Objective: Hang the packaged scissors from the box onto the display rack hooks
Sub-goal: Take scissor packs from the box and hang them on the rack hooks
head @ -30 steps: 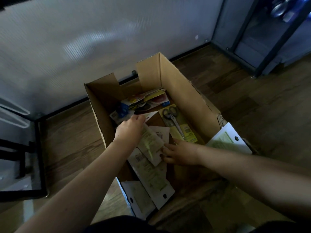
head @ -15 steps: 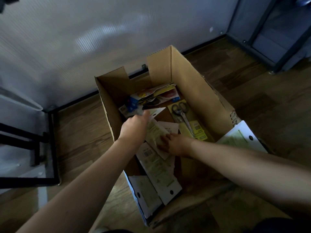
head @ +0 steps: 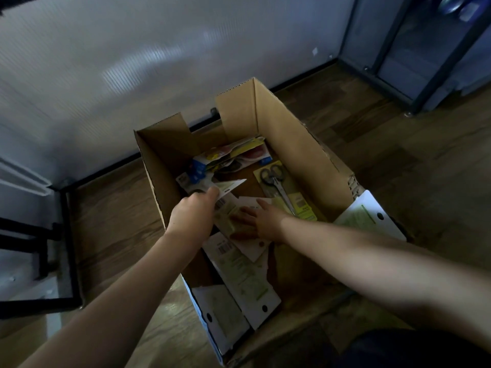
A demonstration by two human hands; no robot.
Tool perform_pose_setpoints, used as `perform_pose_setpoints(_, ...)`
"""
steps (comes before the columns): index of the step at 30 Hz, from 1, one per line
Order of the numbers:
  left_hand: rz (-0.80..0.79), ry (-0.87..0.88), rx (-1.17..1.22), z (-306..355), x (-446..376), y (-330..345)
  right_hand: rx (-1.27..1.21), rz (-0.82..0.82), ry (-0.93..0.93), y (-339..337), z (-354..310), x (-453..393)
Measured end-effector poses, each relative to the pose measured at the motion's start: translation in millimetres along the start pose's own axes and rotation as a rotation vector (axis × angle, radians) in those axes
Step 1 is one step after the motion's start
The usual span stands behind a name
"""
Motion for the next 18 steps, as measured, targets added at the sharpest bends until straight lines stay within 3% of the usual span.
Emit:
perform_pose_setpoints(3, 0.001, -0.006, 0.040, -1.8, 0.0, 0.8, -0.157, 0.014, -0.025, -1.4, 3.7, -2.0)
perform_pose_setpoints(6, 0.013, -0.009, 0.075, -1.4, -1.5, 1.4, -0.098, 0.021, -0.054, 5.7, 3.8, -3.9)
perform_pose_setpoints(10, 0.032, -0.024, 0.072, -0.9, -4.3, -1.3, -0.225, 0.107, 0.044, -0.6, 8.2, 8.0)
perform_pose_setpoints(18, 0.337, -0.027, 0.299, -11.9, -2.6, -63.8, -0.638, 0.740, 0.297, -77.8, 63.2, 64.9)
Point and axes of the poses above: each hand's wrist, its own x-axis away from the middle knuckle, its own y-axis out of the palm, z = x × y, the point moved 3 cm from there along -x, towards the middle knuckle, and after that the axes turned 5 degrees about z, right-handed, at the moved point
